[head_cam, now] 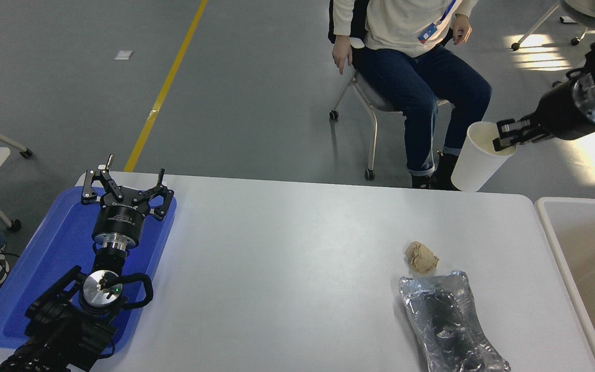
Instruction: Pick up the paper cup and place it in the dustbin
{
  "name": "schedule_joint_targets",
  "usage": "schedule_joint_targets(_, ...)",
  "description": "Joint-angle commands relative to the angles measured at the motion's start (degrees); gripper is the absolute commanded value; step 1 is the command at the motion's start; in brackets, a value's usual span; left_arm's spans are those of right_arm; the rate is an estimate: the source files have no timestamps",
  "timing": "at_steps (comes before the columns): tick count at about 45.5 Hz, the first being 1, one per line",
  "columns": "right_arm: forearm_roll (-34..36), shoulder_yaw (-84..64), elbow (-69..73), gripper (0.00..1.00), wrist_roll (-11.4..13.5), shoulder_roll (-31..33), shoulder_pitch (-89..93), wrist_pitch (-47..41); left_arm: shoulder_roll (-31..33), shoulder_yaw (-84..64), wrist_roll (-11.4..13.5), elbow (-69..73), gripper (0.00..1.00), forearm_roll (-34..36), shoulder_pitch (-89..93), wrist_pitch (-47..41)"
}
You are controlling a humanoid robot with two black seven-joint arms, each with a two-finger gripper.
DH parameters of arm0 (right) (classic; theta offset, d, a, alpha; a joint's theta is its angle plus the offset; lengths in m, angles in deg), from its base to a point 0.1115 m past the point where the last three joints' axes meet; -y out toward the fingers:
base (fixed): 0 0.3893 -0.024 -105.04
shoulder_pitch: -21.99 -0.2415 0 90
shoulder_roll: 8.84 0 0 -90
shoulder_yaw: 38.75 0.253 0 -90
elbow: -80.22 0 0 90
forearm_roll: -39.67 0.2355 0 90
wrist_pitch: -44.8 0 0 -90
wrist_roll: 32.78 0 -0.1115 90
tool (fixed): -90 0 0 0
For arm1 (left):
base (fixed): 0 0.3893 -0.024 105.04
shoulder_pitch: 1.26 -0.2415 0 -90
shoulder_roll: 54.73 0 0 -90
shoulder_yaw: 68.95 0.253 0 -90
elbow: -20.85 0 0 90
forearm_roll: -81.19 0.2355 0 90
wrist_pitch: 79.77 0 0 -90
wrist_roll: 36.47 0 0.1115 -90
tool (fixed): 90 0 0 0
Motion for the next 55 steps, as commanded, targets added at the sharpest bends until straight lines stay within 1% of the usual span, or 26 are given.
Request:
schedule_joint_targets(1,-2.01,-0.02,0.28,0.00,0.41,1.84,-2.25,-1.85,0.00,0.00,0.00,0.00,1.00,0.00,0.00,0.00)
schedule_joint_targets(6,-2.36,0.07,0.20,0.00,1.37,3.07,-2.25,-1.76,0.00,0.00,0.00,0.00,1.00,0.00,0.00,-0.09)
schedule_joint_targets(19,-2.71,0.07,-1.03,0.00,1.46,7.82,-0.76,-1.23,0.00,0.00,0.09,0.00,1.00,-0.09,0.00,-0.09)
schedule_joint_targets(24,-4.82,0.16,-3.14,0.00,1.37,10.36,1.35,-0.80,0.00,0.00,0.09,0.00,1.00,-0.09,0.00,-0.09)
schedule_joint_targets(32,-6.76,0.33,-10.34,0.00,1.20,13.27,6.79,0.79,0.00,0.00,0.09,0.00,1.00,-0.09,0.09,-0.09)
schedule_joint_targets(38,-7.11,0.42,-19.21,0.00,0.58,13.45,13.82,2.46,0.00,0.00,0.09,0.00,1.00,-0.09,0.00,-0.09)
schedule_joint_targets(41,-7.11,0.42,-23.08,0.00,-0.21,13.45,17.42,3.07,0.00,0.00,0.09,0.00,1.00,-0.09,0.00,-0.09)
schedule_joint_targets(46,-7.11,0.42,-29.84,0.00,-2.58,13.27,24.36,5.88,0.00,0.00,0.09,0.00,1.00,-0.09,0.09,-0.09)
schedule_joint_targets(52,-6.06,0.86,-41.01,0.00,-6.09,12.83,34.73,8.26,0.00,0.00,0.09,0.00,1.00,-0.09,0.09,-0.09)
schedule_joint_targets(55,-5.09,1.56,-45.14,0.00,-6.89,12.31,39.22,9.40,0.00,0.00,0.09,0.09,1.00,-0.09,0.09,-0.09)
